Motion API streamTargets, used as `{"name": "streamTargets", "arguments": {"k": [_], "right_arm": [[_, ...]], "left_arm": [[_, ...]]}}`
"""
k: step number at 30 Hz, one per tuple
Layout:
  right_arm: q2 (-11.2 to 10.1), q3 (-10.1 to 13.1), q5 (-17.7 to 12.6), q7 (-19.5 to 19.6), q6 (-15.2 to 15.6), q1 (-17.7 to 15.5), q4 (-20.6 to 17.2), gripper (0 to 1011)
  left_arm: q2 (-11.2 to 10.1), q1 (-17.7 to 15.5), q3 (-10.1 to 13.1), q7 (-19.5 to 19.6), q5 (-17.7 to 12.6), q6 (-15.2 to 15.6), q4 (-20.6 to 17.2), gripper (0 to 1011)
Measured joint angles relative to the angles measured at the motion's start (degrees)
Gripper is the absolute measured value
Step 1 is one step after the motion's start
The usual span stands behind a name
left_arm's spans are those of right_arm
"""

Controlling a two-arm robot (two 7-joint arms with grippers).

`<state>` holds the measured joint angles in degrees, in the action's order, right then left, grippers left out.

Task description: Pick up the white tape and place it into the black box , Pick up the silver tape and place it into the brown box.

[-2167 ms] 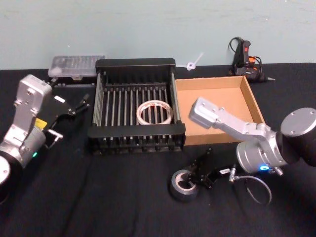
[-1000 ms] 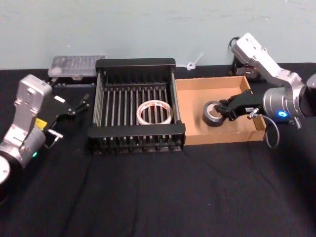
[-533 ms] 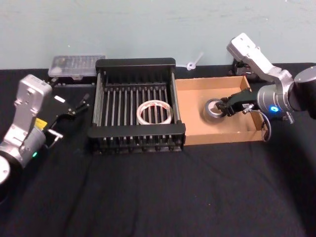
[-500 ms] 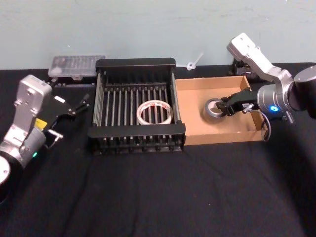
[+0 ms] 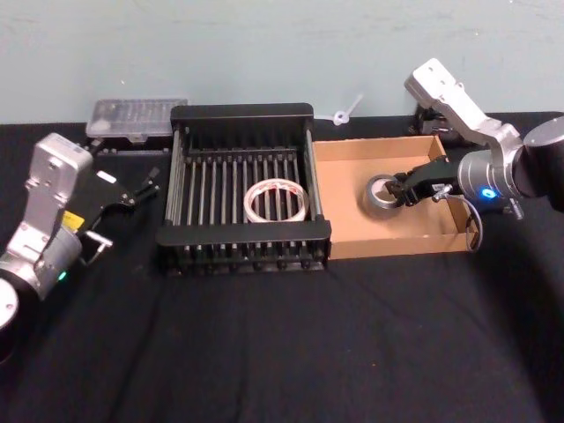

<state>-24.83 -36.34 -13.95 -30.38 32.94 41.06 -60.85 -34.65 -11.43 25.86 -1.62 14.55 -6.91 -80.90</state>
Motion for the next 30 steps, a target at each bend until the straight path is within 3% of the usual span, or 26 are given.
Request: {"name": "streamTargets", "arguments": {"k": [5, 20, 30], "right_arm": [[0.0, 0.0, 0.0, 0.0, 0.0, 0.0, -0.1, 236], [-0.1, -0.1, -0.1, -0.1, 0.1, -0.1, -0.2, 726], [-0.1, -0.1, -0.1, -0.1, 0.2, -0.1, -0.3, 982]], "left_arm": [[0.0, 0.0, 0.0, 0.0, 0.0, 0.0, 0.0, 1001], [0.0, 0.0, 0.0, 0.0, 0.0, 0.0, 0.0, 1001], [0.0, 0.0, 0.0, 0.0, 0.0, 0.0, 0.0, 1001]]}}
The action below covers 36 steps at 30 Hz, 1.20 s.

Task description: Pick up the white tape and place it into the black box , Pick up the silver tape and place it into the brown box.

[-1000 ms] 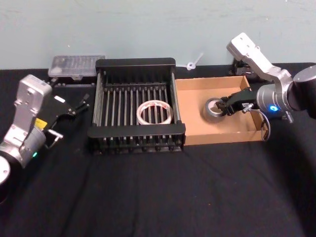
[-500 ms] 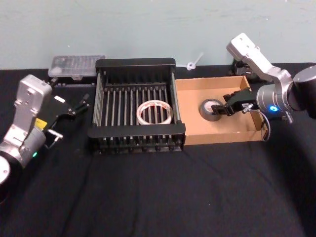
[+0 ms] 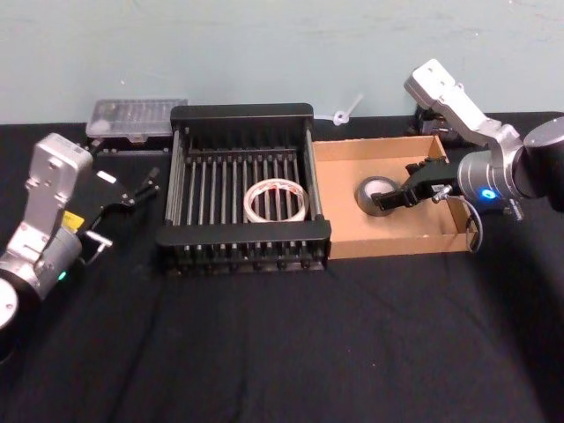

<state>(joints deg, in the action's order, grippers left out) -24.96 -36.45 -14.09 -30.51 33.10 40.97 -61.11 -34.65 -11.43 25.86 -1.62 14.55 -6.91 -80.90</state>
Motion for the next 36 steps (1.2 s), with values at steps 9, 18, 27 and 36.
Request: {"name": "streamTargets", "arguments": {"k": [9, 18, 27, 36], "right_arm": [[0.0, 0.0, 0.0, 0.0, 0.0, 0.0, 0.0, 1002], [-0.2, 1.9, 0.4, 2.4, -0.1, -1.6, -2.3, 1002], [-0.1, 8.3, 1.6, 13.6, -4.8, -9.3, -10.2, 1002], [0.3, 12.4, 3.3, 21.0, -13.1, -17.2, -14.7, 1002]], "left_arm": [[0.0, 0.0, 0.0, 0.0, 0.0, 0.0, 0.0, 1001], [0.0, 0.0, 0.0, 0.0, 0.0, 0.0, 0.0, 1001], [0.0, 0.0, 0.0, 0.0, 0.0, 0.0, 0.0, 1002], [0.0, 0.0, 0.0, 0.0, 0.0, 0.0, 0.0, 1001]]}}
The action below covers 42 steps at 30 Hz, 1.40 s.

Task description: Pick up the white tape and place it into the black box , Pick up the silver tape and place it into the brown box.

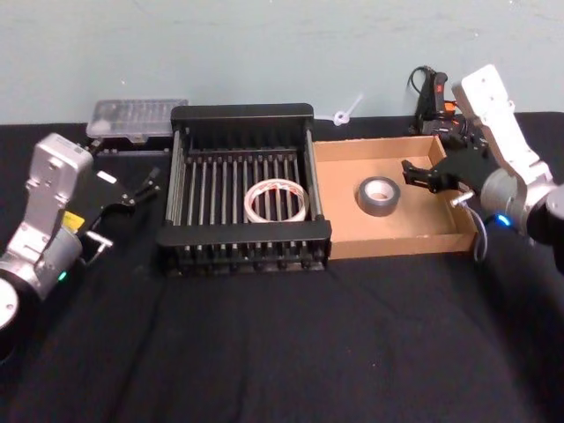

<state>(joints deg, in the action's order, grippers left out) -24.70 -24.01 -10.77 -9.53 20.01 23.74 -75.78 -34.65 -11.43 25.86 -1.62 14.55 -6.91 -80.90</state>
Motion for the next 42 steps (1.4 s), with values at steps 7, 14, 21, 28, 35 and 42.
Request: {"name": "streamTargets", "arguments": {"k": [7, 14, 21, 28, 35, 42], "right_arm": [[0.6, 1.3, 0.6, 1.2, -4.3, -2.9, -0.2, 1002], [2.0, 2.4, 1.6, 2.2, -9.2, -4.8, 1.6, 1002], [3.1, 3.1, 2.4, 2.2, -10.5, -4.9, 3.5, 1002], [3.3, 3.5, 2.4, 1.6, -10.1, -4.7, 3.7, 1002], [3.2, 3.3, 2.4, 1.7, -10.1, -4.7, 3.6, 1002], [3.1, 3.2, 2.3, 1.7, -10.1, -4.7, 3.5, 1002]], "left_arm": [[0.0, 0.0, 0.0, 0.0, 0.0, 0.0, 0.0, 1001], [0.0, 0.0, 0.0, 0.0, 0.0, 0.0, 0.0, 1001], [0.0, 0.0, 0.0, 0.0, 0.0, 0.0, 0.0, 1001], [0.0, 0.0, 0.0, 0.0, 0.0, 0.0, 0.0, 1001], [0.0, 0.0, 0.0, 0.0, 0.0, 0.0, 0.0, 1001], [0.0, 0.0, 0.0, 0.0, 0.0, 0.0, 0.0, 1001]]}}
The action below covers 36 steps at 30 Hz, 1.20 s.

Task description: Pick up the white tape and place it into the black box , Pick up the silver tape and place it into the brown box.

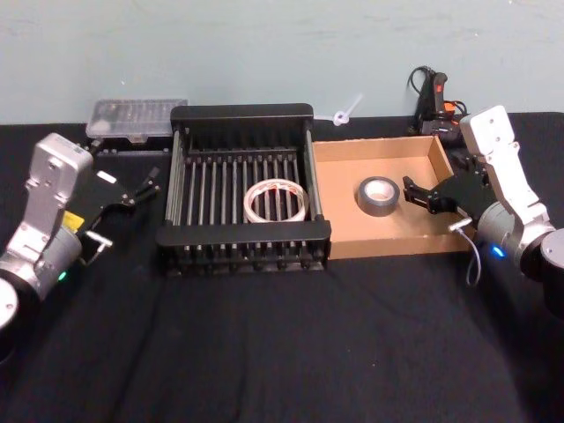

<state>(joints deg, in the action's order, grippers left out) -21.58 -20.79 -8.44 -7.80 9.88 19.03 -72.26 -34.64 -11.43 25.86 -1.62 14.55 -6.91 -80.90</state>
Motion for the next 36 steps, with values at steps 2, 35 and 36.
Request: {"name": "streamTargets", "arguments": {"k": [2, 35, 36], "right_arm": [[0.0, 0.0, 0.0, 0.0, 0.0, 0.0, 0.0, 1002], [-0.1, -0.1, 0.0, 0.1, 0.0, 0.0, -0.1, 1002], [-0.1, -0.1, 0.0, 0.1, 0.0, 0.0, -0.1, 1002]], "left_arm": [[0.0, 0.0, 0.0, 0.0, 0.0, 0.0, 0.0, 1001], [0.0, 0.0, 0.0, 0.0, 0.0, 0.0, 0.0, 1002], [0.0, 0.0, 0.0, 0.0, 0.0, 0.0, 0.0, 1001]]}}
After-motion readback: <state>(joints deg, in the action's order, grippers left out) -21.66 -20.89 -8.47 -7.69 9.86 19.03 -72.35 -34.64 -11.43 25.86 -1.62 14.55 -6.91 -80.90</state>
